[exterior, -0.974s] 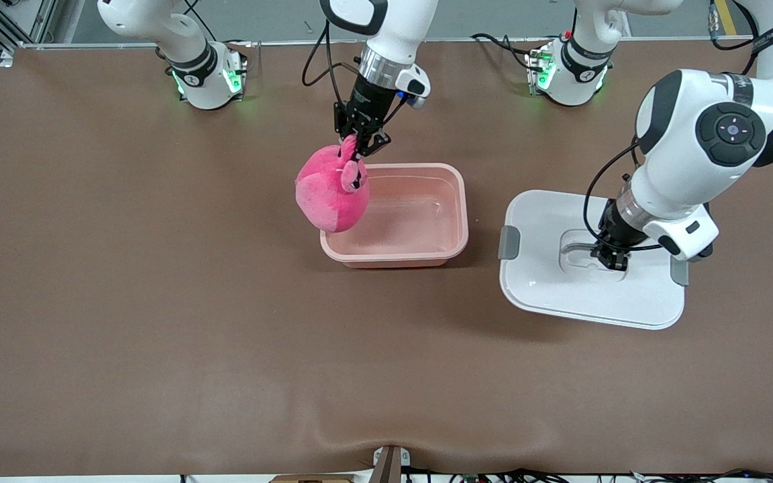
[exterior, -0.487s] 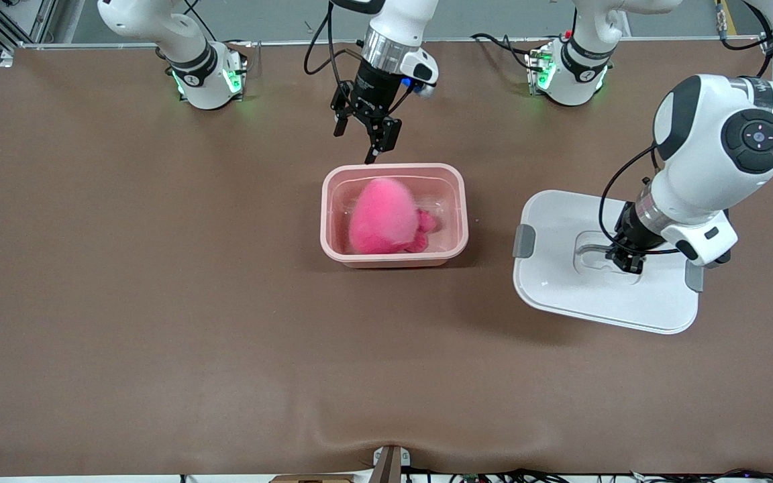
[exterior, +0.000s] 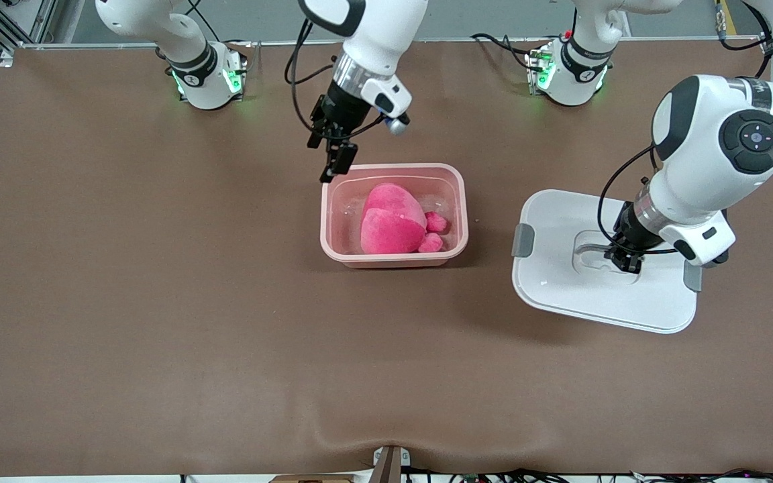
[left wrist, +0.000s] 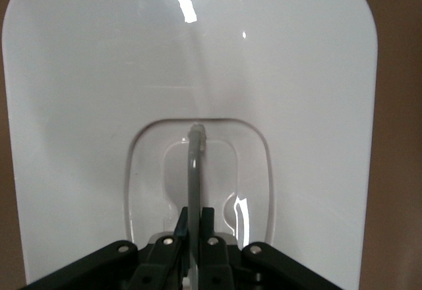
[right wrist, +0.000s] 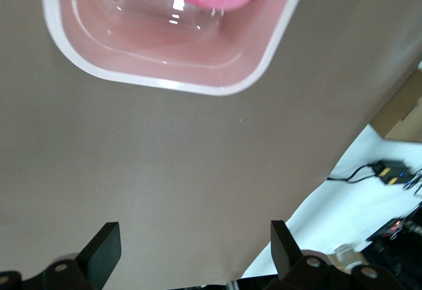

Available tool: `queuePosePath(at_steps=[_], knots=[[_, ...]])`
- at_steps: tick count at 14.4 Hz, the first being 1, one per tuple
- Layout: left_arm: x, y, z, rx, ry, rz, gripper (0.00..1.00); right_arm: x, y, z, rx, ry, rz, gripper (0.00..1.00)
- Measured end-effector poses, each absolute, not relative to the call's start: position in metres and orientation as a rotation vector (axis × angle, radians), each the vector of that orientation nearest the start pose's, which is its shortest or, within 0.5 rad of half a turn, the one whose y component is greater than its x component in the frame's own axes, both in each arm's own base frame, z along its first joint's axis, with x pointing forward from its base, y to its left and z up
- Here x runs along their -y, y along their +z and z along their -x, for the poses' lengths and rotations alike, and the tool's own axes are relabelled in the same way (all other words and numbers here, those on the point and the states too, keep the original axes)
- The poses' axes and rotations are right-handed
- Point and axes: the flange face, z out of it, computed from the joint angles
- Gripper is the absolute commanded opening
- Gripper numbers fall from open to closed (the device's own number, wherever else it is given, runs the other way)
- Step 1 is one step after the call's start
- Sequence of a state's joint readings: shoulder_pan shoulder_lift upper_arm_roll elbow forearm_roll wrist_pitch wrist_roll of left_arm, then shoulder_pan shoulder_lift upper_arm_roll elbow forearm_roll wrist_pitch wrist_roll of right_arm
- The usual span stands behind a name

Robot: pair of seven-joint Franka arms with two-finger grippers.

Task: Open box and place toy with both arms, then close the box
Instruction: 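Withdraw the right gripper toward its rest pose while the left gripper holds the lid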

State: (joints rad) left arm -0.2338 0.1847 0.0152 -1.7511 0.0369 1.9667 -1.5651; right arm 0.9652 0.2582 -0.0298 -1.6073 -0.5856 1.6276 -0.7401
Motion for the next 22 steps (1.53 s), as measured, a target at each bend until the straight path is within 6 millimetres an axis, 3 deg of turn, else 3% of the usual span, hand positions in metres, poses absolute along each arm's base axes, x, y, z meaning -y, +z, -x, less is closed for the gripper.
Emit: queuePosePath(at_steps=[4,10,14,17,20,22], knots=[[0.133,0.464,-0.604,1.941,-0.075,2.47,0.0,-0.415,0.477,-0.459,-1.831,-0.247,-1.821,1.0],[0.134,0.464,-0.604,1.939,-0.075,2.472,0.0,-0.29,0.496,-0.54,-1.621,-0.282,-2.215,1.0],[0.15,0.465,-0.6,1.956,-0.069,2.468,0.0,-0.213,0.507,-0.569,-1.473,-0.281,-2.456,1.0],[0.177,0.467,-0.594,1.997,-0.064,2.451,0.0,-0.139,0.517,-0.587,-1.323,-0.266,-2.655,1.0],[0.199,0.471,-0.588,2.046,-0.063,2.431,0.0,-0.075,0.525,-0.593,-1.18,-0.253,-2.802,1.0],[0.211,0.474,-0.585,2.076,-0.062,2.417,0.0,-0.043,0.531,-0.591,-1.106,-0.241,-2.868,1.0]])
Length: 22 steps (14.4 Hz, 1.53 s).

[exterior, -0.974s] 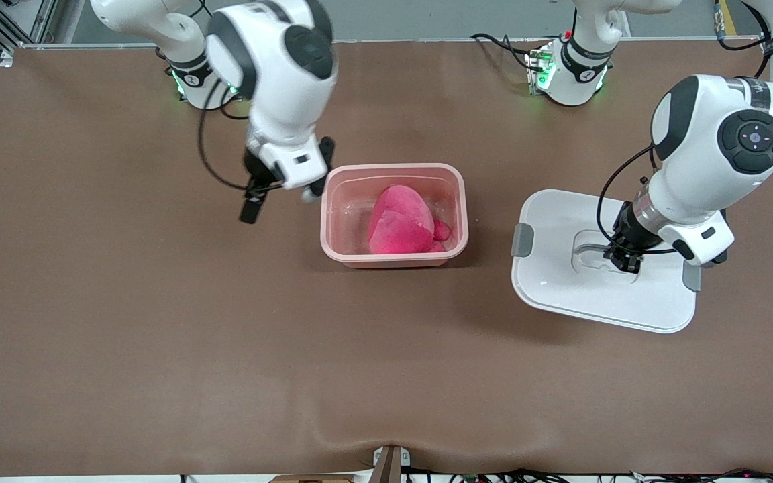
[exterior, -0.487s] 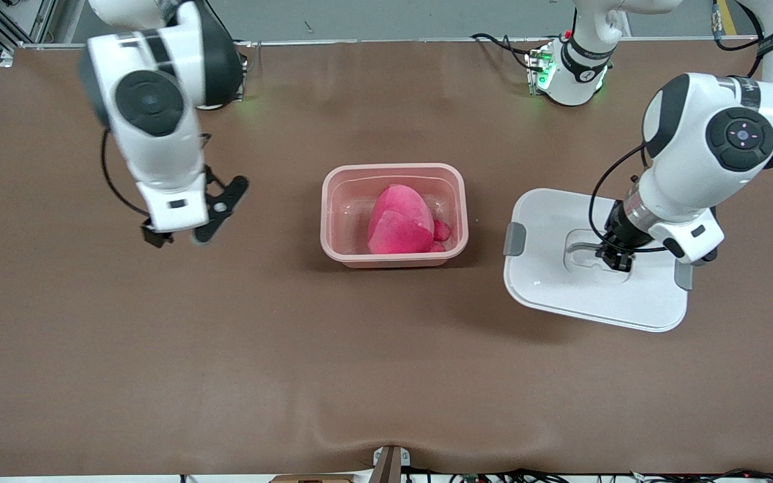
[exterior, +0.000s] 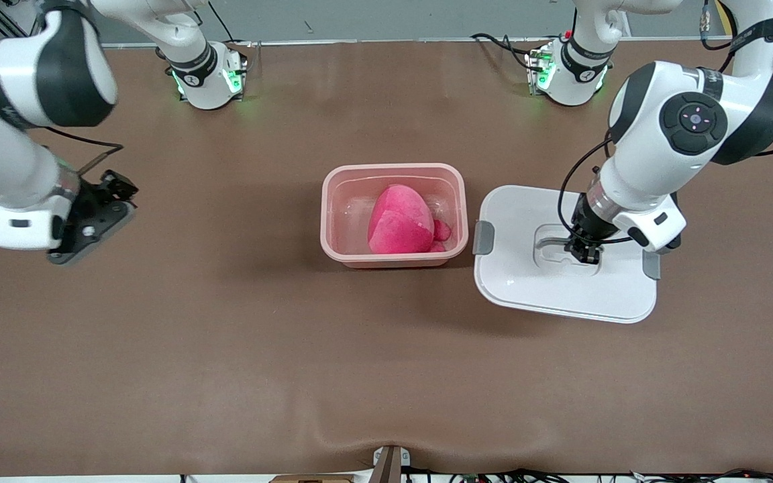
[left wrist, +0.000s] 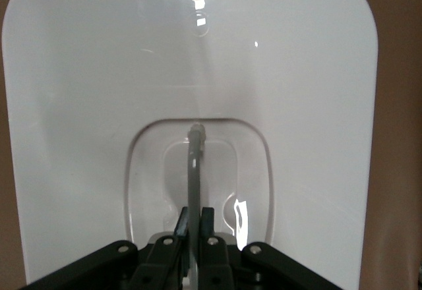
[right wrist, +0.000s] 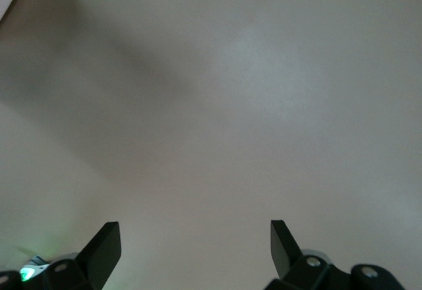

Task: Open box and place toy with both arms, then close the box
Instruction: 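Withdraw the right gripper toward its rest pose while the left gripper holds the lid, then move the lid over the box with the left gripper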

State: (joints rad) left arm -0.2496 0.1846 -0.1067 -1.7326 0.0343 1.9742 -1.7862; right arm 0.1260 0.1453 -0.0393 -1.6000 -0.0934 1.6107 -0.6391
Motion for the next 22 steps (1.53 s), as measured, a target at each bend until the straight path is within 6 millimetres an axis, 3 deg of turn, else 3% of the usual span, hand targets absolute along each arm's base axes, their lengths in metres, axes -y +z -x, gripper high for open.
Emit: queuePosePath(at_steps=[5,7,14,22], knots=[[0.246,0.48,-0.575,2.156,-0.053,2.373,0.0,0.018,0.551,-0.577,0.941,0.189,2.994,1.0],[0.264,0.483,-0.571,2.192,-0.05,2.355,0.0,0.034,0.555,-0.57,0.841,0.175,3.01,1.0],[0.329,0.485,-0.556,2.294,-0.027,2.291,0.0,0.025,0.578,-0.533,0.438,0.128,3.088,1.0],[0.387,0.468,-0.541,2.359,0.012,2.213,0.0,0.016,0.602,-0.533,0.084,0.035,3.079,1.0]])
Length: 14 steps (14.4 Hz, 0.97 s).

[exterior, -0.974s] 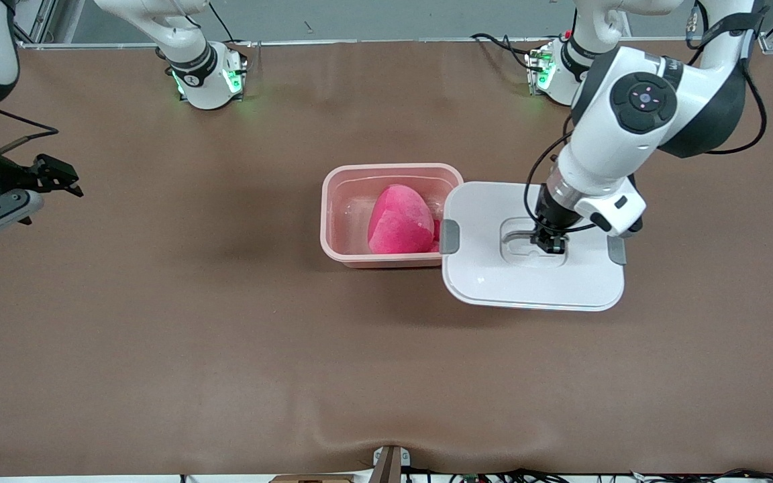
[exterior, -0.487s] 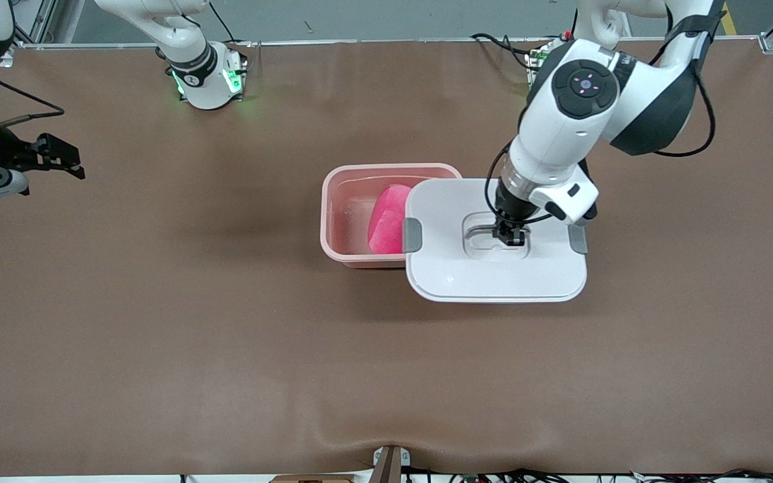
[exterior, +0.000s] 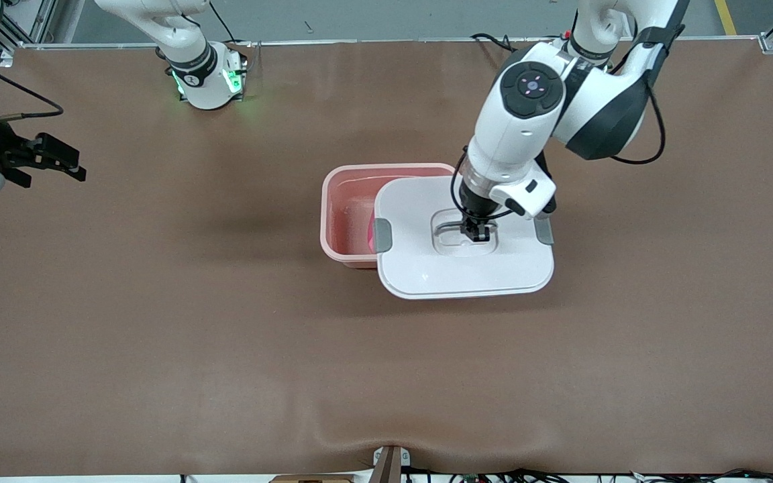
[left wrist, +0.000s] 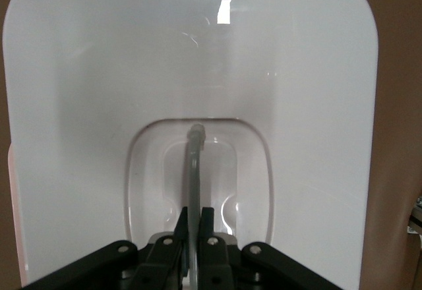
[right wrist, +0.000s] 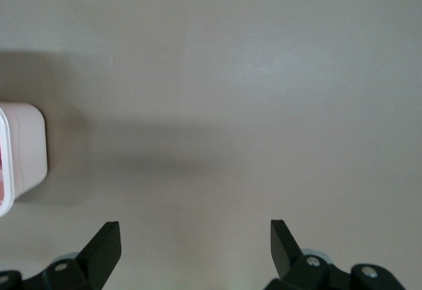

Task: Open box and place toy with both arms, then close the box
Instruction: 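Move the lid over the box with the left gripper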

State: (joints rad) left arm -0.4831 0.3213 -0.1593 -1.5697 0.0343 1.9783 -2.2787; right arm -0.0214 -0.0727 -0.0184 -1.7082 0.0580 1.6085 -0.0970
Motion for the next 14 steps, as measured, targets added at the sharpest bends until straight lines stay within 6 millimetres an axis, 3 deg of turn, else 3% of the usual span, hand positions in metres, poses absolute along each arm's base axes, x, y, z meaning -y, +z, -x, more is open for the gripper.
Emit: queuePosePath(at_steps=[4,9,14], knots=[[0.414,0.459,-0.528,-2.254,-0.026,-2.063,0.0,0.005,0.626,-0.533,0.043,-0.012,3.082,1.0],[0.443,0.444,-0.511,-2.291,-0.034,-2.05,0.0,0.023,0.623,-0.523,-0.099,0.113,3.074,1.0],[0.477,0.416,-0.49,-2.29,0.011,-2.083,0.0,0.024,0.623,-0.524,-0.119,0.103,3.075,1.0]])
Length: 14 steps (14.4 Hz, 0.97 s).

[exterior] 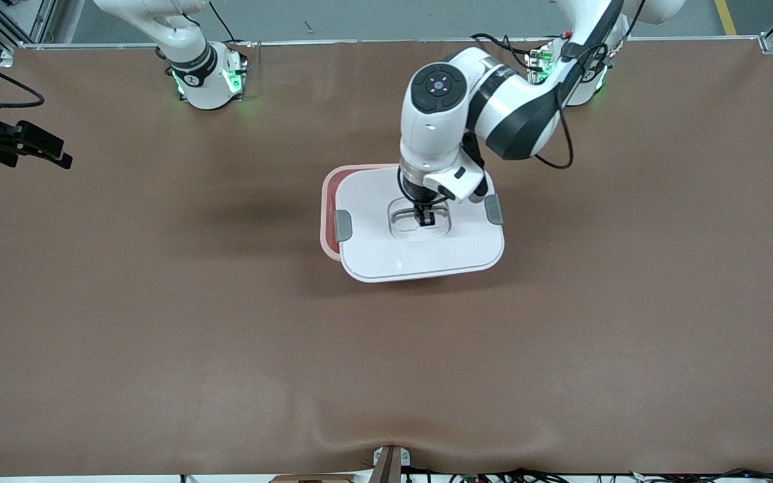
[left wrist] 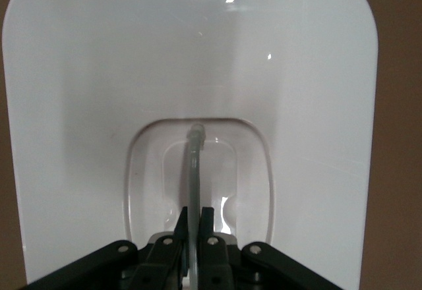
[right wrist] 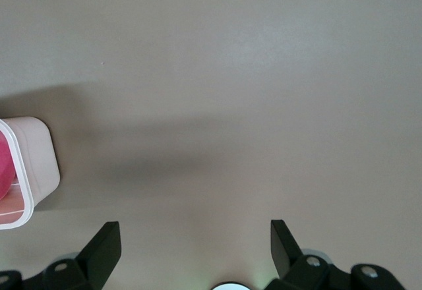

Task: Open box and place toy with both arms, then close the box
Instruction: 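Move the lid over the box with the left gripper, then lower the lid onto the box and press it down with the left gripper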

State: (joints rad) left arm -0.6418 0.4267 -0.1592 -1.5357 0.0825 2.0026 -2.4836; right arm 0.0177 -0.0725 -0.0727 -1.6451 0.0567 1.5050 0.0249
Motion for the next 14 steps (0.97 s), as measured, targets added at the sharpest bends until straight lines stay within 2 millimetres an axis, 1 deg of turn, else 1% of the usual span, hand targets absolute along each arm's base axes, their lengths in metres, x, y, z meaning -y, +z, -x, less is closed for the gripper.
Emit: queuePosePath(at_steps=[3,6,9,11,14], knots=[[0.495,0.405,-0.478,-2.264,0.017,-2.113,0.0,0.024,0.63,-0.527,-0.114,0.053,3.093,1.0],[0.501,0.403,-0.476,-2.248,0.014,-2.114,0.0,0.023,0.636,-0.53,-0.11,0.031,3.098,1.0],[0.504,0.403,-0.475,-2.235,0.012,-2.112,0.0,0.023,0.637,-0.545,-0.11,0.006,3.101,1.0],[0.509,0.395,-0.471,-2.233,0.01,-2.129,0.0,0.022,0.635,-0.553,-0.109,0.012,3.103,1.0],[0.516,0.383,-0.468,-2.24,0.004,-2.128,0.0,0.024,0.631,-0.551,-0.114,0.08,3.103,1.0]])
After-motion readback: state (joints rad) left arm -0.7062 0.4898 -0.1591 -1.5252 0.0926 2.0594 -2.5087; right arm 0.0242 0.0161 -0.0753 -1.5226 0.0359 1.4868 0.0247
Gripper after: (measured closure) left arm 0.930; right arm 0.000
